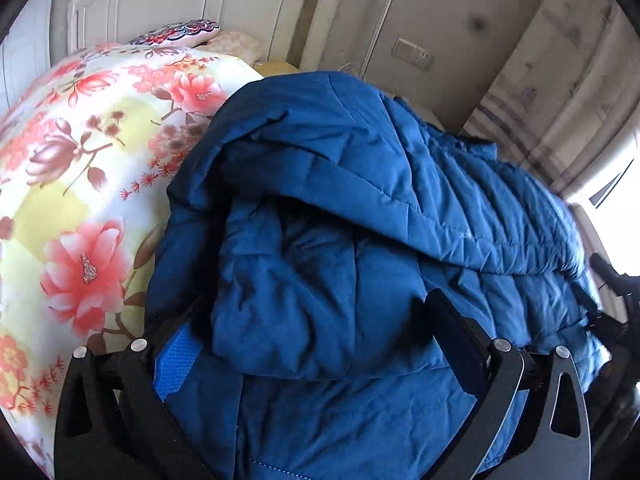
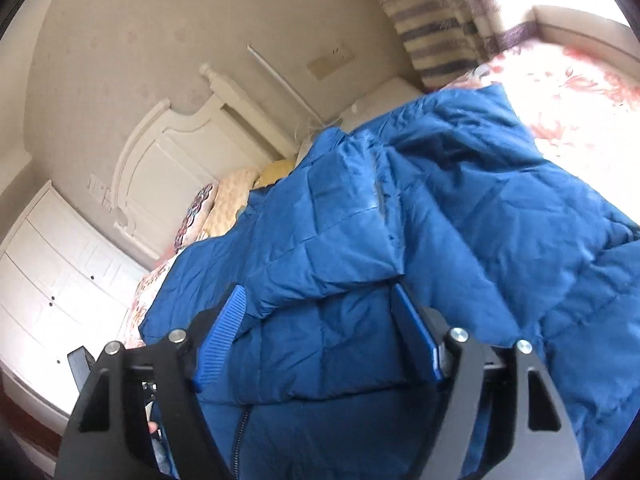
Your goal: Fold large clothes
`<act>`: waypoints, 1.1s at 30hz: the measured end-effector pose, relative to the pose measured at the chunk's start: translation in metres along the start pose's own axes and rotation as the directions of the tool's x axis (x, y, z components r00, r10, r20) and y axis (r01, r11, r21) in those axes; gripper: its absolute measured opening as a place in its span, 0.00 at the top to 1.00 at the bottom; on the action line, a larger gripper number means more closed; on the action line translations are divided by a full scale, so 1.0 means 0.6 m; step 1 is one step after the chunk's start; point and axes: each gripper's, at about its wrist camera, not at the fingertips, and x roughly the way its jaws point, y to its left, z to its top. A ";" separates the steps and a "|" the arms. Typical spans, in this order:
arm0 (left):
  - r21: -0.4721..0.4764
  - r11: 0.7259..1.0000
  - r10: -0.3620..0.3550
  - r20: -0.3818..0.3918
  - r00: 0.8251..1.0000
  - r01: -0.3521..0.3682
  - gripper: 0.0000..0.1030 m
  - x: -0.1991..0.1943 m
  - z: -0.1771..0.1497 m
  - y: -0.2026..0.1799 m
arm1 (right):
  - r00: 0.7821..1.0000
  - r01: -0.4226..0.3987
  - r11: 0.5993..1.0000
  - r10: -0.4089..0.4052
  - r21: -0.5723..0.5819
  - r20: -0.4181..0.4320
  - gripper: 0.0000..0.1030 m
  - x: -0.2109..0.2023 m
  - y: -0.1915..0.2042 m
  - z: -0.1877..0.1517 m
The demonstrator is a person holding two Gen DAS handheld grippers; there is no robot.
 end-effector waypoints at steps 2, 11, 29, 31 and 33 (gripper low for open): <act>-0.004 1.000 -0.006 0.003 1.000 0.006 0.04 -0.002 -0.003 0.002 | 0.999 0.009 1.000 -0.008 0.024 -0.044 0.28 0.018 0.000 0.011; -0.076 0.992 -0.093 0.045 0.995 0.096 0.04 -0.015 0.004 0.030 | 0.999 0.038 0.997 -0.039 0.069 0.015 0.79 0.049 0.039 0.041; -0.122 0.982 -0.139 0.064 0.988 0.146 0.04 -0.026 0.007 0.051 | 0.987 0.150 0.989 -0.150 -0.003 -0.053 0.57 -0.033 -0.038 0.016; -0.120 0.983 -0.135 0.062 0.989 0.142 0.04 -0.024 0.008 0.050 | 0.975 0.213 0.976 -0.215 0.041 0.050 0.53 -0.078 -0.034 0.016; -0.114 0.984 -0.129 0.060 0.990 0.135 0.04 -0.023 0.008 0.048 | 0.921 0.312 0.950 -0.301 -0.006 0.246 0.46 -0.133 0.004 0.017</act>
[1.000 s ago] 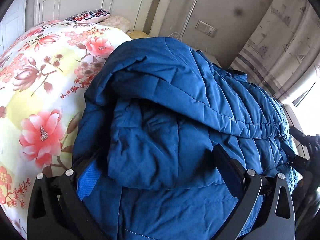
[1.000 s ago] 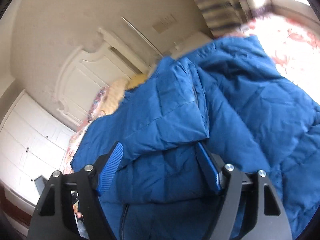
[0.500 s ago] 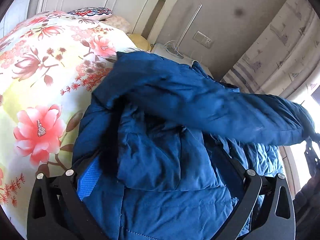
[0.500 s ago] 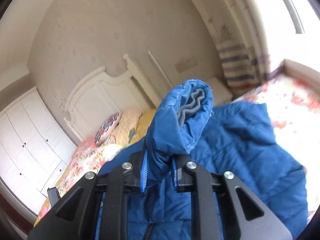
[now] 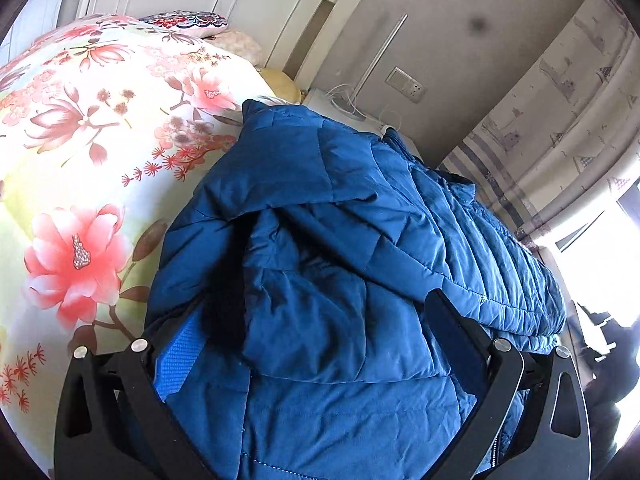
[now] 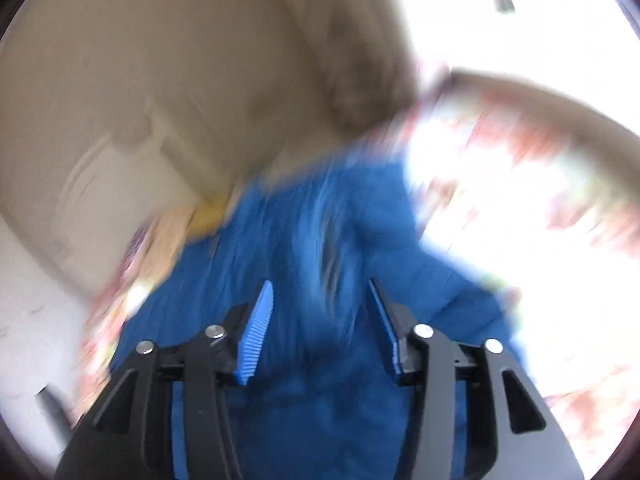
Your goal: Fold large clothes
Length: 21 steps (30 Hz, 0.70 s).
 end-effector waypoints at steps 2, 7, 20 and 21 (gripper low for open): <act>0.002 1.000 0.004 -0.002 1.000 -0.004 0.04 0.001 0.001 -0.002 | 0.999 -0.012 0.992 0.018 -0.128 0.049 0.42 -0.016 0.040 0.014; -0.007 1.000 -0.008 0.001 1.000 0.008 0.04 0.000 0.002 -0.002 | 1.000 -0.014 0.919 0.009 -0.394 -0.015 0.41 0.034 0.149 0.010; 0.007 0.999 -0.043 0.197 0.979 0.042 0.04 -0.086 0.079 -0.070 | 0.964 0.056 0.827 -0.190 -0.560 -0.184 0.35 0.170 0.143 -0.076; 0.035 0.999 -0.038 0.189 0.981 0.032 0.04 -0.080 0.097 -0.090 | 0.965 0.055 0.828 -0.188 -0.558 -0.184 0.35 0.171 0.140 -0.073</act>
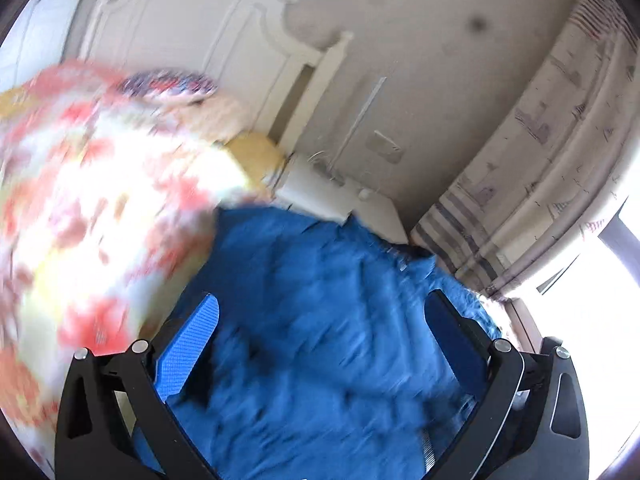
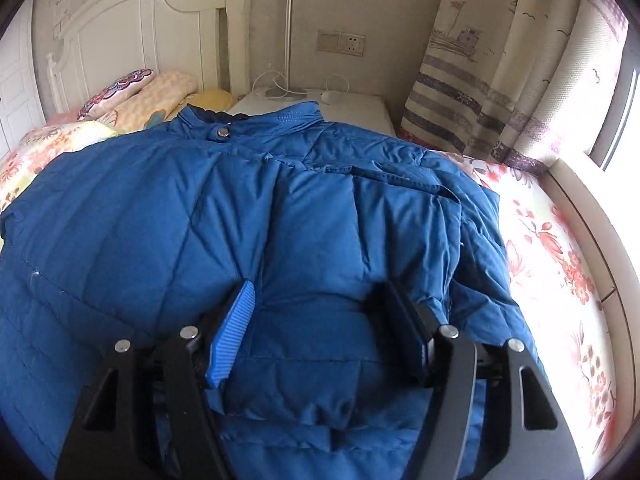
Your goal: Fold large clothes
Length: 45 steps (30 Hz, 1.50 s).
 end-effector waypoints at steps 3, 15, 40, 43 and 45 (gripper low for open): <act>0.101 0.991 0.090 -0.068 0.994 -0.082 0.04 0.072 0.034 -0.043 | 1.000 -0.006 1.000 0.006 0.008 0.003 0.35 0.005 -0.009 0.002; 0.273 0.948 0.203 -0.127 0.971 -0.163 0.04 0.177 -0.010 -0.088 | 0.999 -0.034 0.999 0.034 0.024 0.008 0.34 -0.002 -0.013 0.002; 0.252 0.936 0.310 -0.251 0.917 -0.247 0.04 0.280 0.004 -0.016 | 0.996 -0.084 0.995 0.083 0.054 0.018 0.32 0.000 -0.014 0.002; 0.290 0.906 0.374 -0.212 0.903 -0.307 0.04 0.260 0.001 -0.037 | 0.996 -0.090 0.994 0.089 0.060 0.019 0.32 -0.001 -0.016 0.002; 0.331 0.913 0.312 -0.186 0.932 -0.240 0.04 0.216 -0.024 -0.076 | 0.996 -0.090 0.994 0.089 0.062 0.019 0.32 -0.001 -0.016 0.002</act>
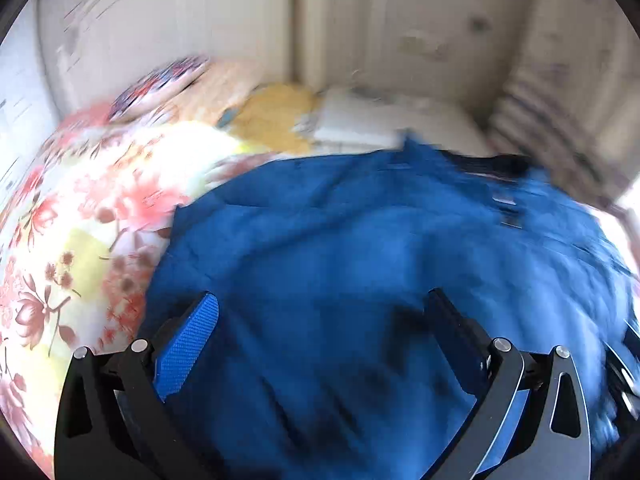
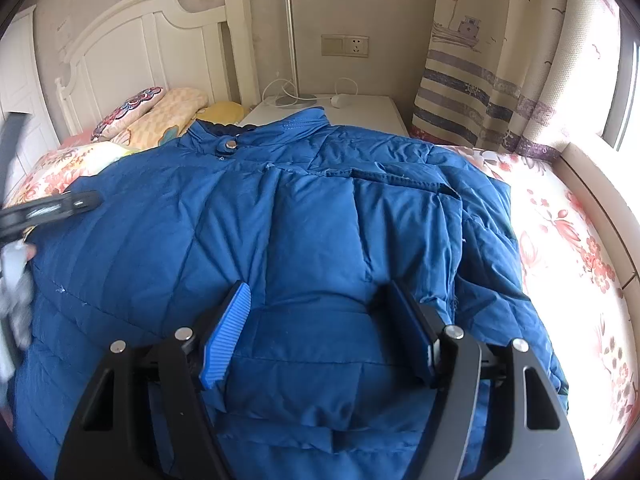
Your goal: Fold large clothes
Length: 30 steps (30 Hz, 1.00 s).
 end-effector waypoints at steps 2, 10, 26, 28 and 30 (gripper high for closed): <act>0.118 0.993 -0.005 0.021 1.000 0.003 0.04 -0.047 -0.041 -0.044 | 1.000 0.000 1.000 0.000 0.000 0.001 0.32 0.000 0.000 0.000; 0.273 0.962 0.001 -0.011 1.000 0.002 0.04 -0.070 -0.162 -0.089 | 1.000 0.005 1.000 -0.005 -0.004 0.002 0.32 -0.001 0.001 0.000; 0.235 0.971 -0.025 -0.014 1.000 0.028 0.04 -0.069 -0.161 -0.074 | 0.996 0.092 0.989 -0.093 -0.119 -0.005 0.14 -0.048 0.065 -0.061; 0.229 0.973 -0.021 -0.009 1.000 0.022 0.04 -0.070 -0.161 -0.072 | 0.992 0.121 0.982 -0.126 -0.148 -0.023 0.12 -0.041 0.074 -0.058; 0.221 0.975 -0.022 -0.011 1.000 0.024 0.04 -0.070 -0.160 -0.070 | 0.992 0.113 0.983 -0.119 -0.146 -0.035 0.11 -0.036 0.072 -0.057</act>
